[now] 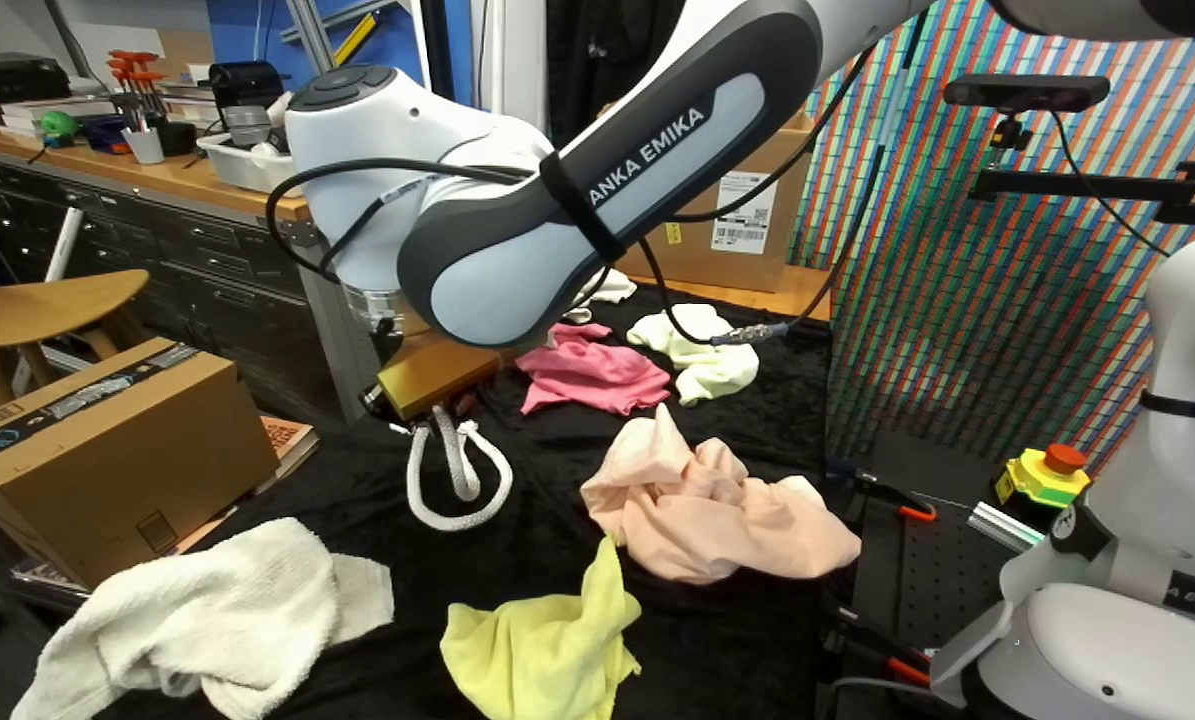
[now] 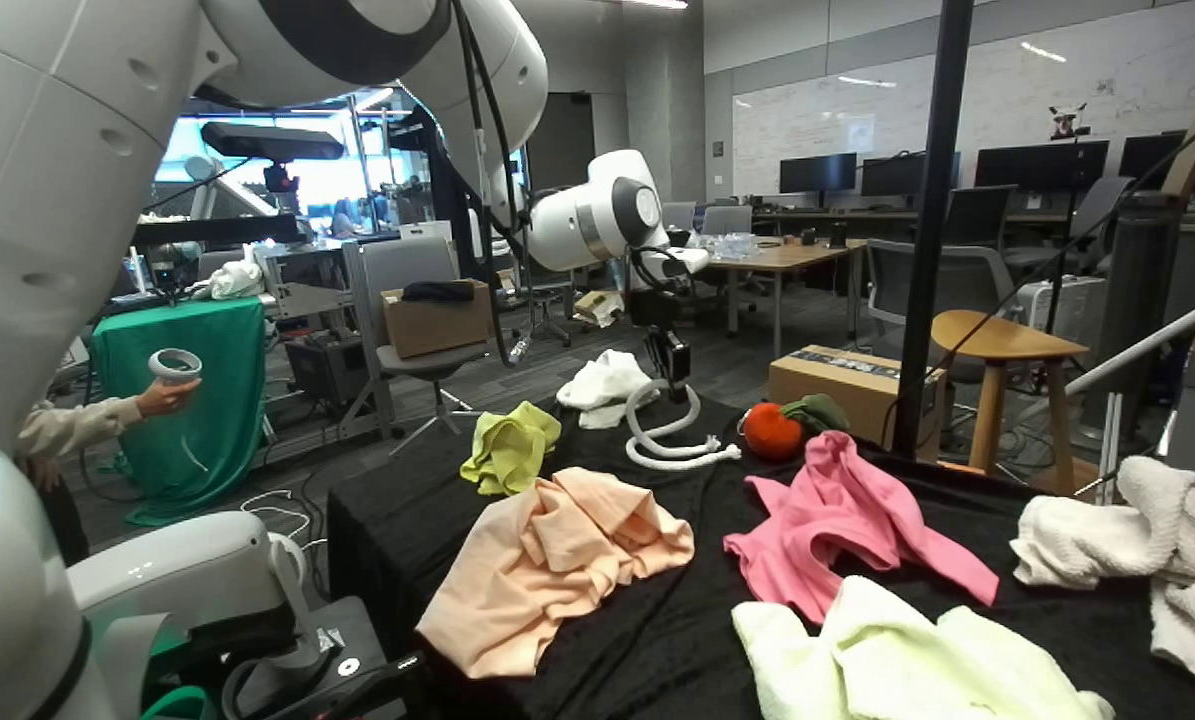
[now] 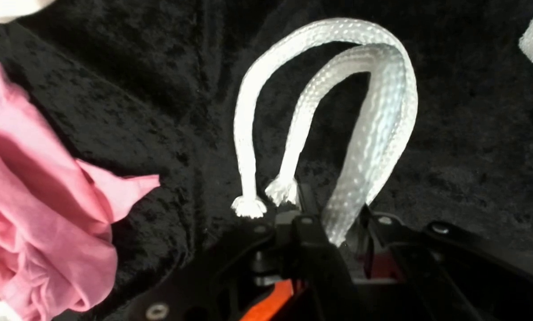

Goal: Put all the objects in the center of the table

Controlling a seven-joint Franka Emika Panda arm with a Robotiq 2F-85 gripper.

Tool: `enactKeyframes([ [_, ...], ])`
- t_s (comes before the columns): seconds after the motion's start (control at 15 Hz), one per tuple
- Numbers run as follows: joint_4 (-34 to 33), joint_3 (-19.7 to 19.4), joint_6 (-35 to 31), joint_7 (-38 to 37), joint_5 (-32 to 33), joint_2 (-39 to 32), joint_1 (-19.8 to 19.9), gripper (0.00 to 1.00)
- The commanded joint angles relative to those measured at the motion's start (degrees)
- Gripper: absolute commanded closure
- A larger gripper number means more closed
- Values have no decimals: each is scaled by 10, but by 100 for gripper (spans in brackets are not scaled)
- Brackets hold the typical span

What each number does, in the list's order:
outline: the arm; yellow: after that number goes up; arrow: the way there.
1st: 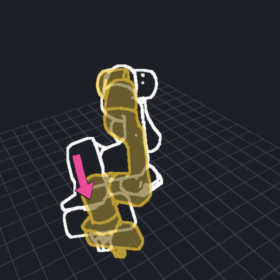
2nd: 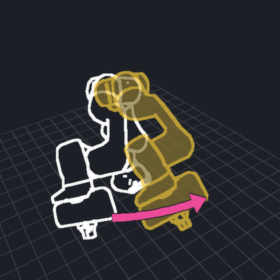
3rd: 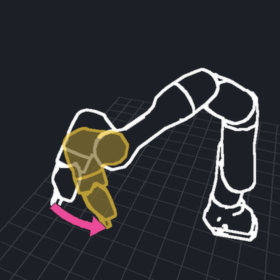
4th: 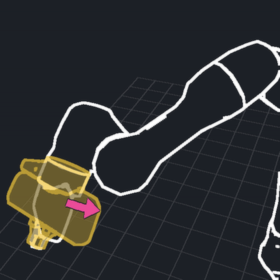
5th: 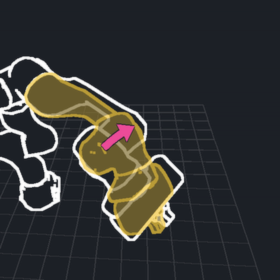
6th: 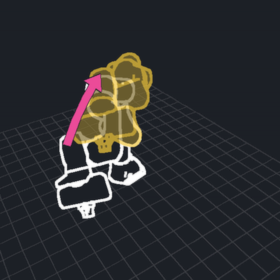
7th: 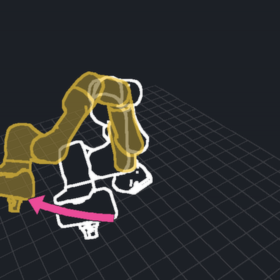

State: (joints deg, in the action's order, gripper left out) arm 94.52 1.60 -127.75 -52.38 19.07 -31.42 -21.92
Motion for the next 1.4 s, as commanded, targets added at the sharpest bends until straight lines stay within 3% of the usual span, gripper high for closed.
enactKeyframes([
  [0.0, -7, -8, -8, 1, 11, 1, -6, 83],
  [0.73, 20, -19, -5, -9, 70, 28, -16, 87],
  [1.33, 68, -48, 4, -93, 163, 88, -16, 87],
])
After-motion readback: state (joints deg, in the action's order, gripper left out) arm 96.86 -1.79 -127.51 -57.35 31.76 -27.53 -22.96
